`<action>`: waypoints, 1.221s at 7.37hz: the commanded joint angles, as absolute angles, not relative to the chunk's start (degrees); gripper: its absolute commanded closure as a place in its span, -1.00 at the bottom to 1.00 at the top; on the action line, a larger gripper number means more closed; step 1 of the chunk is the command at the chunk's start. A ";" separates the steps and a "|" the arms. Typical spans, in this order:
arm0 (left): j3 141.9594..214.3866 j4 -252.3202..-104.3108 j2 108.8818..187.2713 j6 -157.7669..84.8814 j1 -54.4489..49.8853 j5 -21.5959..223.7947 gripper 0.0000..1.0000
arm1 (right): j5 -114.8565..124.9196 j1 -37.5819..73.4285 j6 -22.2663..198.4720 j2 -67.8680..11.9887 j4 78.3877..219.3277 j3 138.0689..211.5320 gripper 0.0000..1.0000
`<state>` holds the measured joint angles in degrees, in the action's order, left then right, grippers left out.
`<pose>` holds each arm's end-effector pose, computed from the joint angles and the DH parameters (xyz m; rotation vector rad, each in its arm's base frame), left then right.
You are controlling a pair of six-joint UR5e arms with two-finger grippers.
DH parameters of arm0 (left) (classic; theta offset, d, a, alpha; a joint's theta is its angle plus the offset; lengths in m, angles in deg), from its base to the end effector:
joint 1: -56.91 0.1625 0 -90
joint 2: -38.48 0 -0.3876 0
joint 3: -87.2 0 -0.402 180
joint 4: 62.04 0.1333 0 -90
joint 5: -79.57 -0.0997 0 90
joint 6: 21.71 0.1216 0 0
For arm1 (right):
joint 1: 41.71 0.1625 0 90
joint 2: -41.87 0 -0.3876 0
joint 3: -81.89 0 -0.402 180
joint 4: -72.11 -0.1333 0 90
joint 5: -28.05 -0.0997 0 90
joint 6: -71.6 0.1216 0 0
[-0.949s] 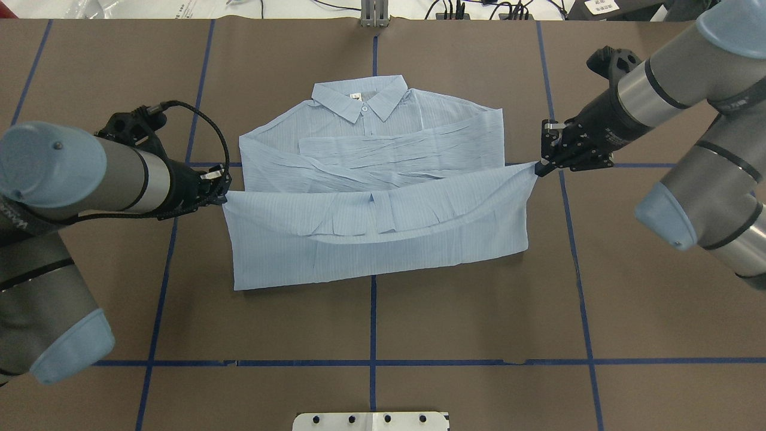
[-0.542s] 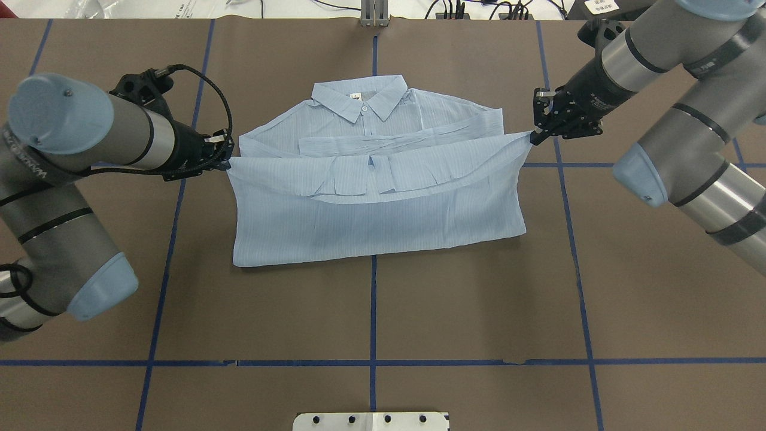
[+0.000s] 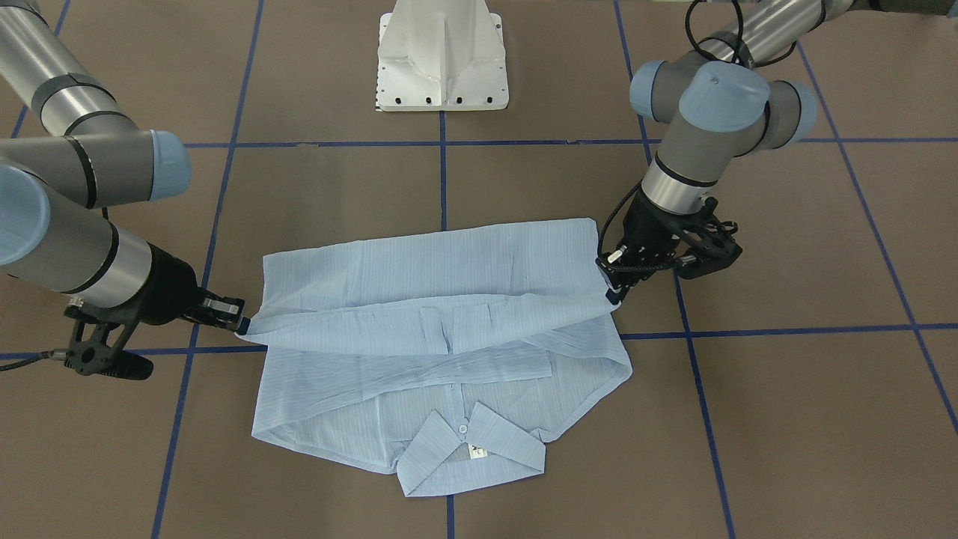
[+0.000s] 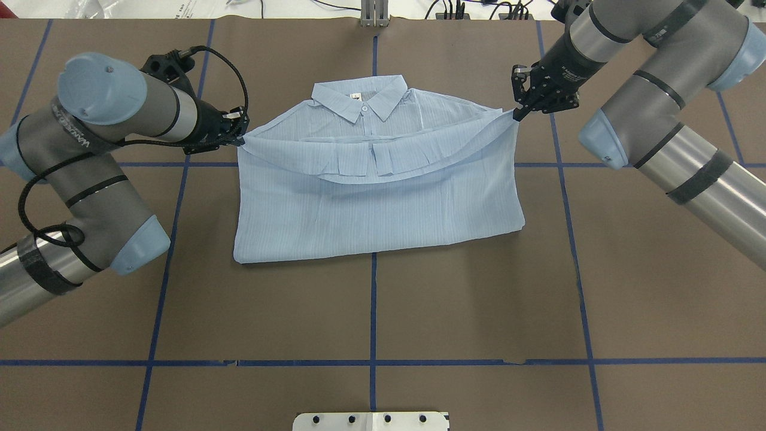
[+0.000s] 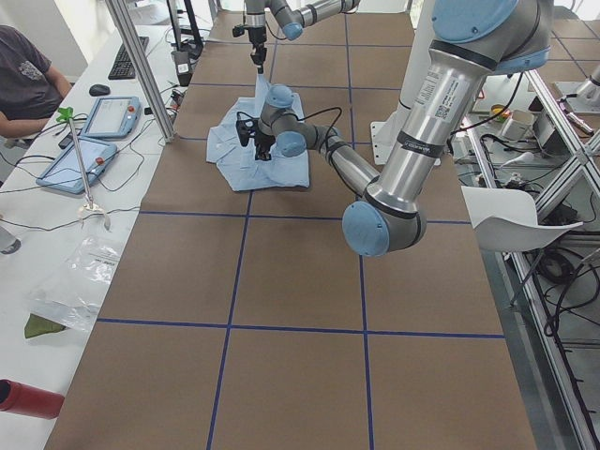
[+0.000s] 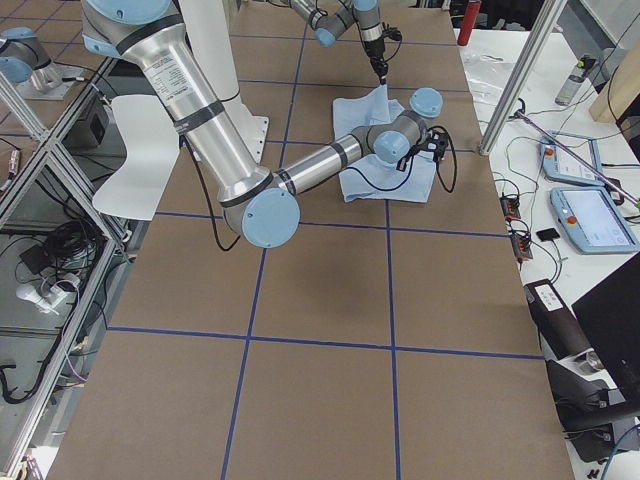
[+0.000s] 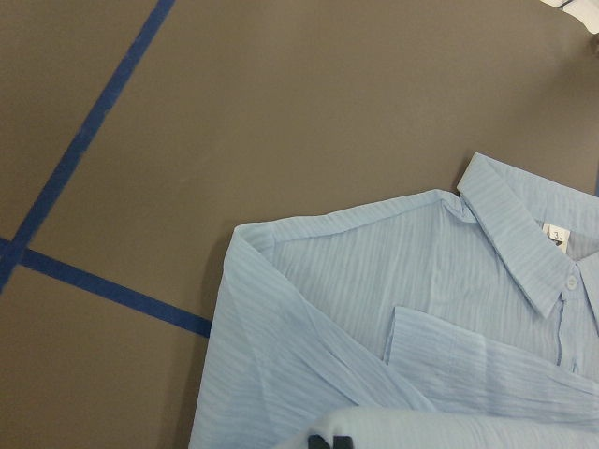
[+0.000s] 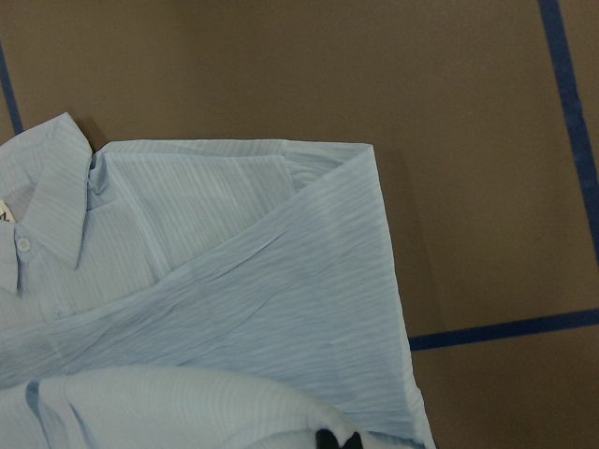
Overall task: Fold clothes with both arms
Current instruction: 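Lay the hem down near the collar and open both grippers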
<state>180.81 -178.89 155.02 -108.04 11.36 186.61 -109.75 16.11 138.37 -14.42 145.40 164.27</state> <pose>0.4013 -0.5485 0.2871 0.1654 1.0227 -0.5176 -0.3388 -0.6195 0.3003 -0.1470 -1.0479 0.2352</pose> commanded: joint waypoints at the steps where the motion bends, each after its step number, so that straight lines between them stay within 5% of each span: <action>1: 177.21 -180.95 155.11 -105.56 9.11 186.62 1.00 | -109.32 16.65 135.44 -13.86 145.32 160.84 1.00; 9: 175.01 -181.48 157.05 -105.65 9.37 186.62 1.00 | -107.74 16.30 135.23 -8.05 145.32 154.14 1.00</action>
<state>175.16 -181.48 157.00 -105.65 9.33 186.64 -108.08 16.40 135.24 -8.24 145.32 154.33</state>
